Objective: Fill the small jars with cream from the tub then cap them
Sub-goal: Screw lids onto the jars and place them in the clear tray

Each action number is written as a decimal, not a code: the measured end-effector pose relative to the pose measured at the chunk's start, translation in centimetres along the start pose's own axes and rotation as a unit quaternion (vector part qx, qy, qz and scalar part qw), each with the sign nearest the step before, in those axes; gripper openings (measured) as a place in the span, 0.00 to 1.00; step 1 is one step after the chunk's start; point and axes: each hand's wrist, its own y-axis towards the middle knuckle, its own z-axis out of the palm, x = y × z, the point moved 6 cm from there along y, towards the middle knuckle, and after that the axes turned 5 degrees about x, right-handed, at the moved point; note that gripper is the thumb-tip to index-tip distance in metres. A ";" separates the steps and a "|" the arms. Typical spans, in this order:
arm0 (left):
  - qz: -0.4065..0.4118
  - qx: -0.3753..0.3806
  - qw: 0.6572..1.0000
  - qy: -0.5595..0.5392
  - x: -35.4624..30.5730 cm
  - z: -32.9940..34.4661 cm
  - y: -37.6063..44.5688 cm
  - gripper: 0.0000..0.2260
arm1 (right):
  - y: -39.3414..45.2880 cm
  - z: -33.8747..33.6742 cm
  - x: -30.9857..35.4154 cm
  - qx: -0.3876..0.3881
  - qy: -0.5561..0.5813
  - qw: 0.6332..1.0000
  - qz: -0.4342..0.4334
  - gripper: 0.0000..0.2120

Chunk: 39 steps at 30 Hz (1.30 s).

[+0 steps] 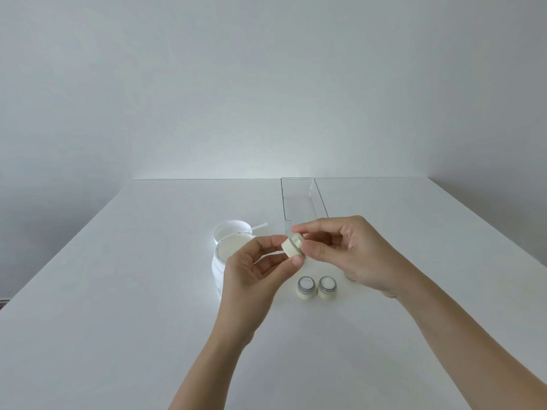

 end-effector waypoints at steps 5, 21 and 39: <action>0.001 0.015 1.000 0.001 0.2 0.2 0.1 0.12 | 0.7 0.0 0.0 -0.053 -0.189 0.980 0.041 0.30; 0.004 0.023 0.999 0.029 0.2 0.3 0.5 0.12 | 1.1 -0.5 0.2 -0.046 -0.219 0.974 0.033 0.31; 0.020 0.016 0.999 0.029 0.3 0.6 0.6 0.12 | 0.7 -1.0 0.3 0.001 -0.208 0.978 0.033 0.29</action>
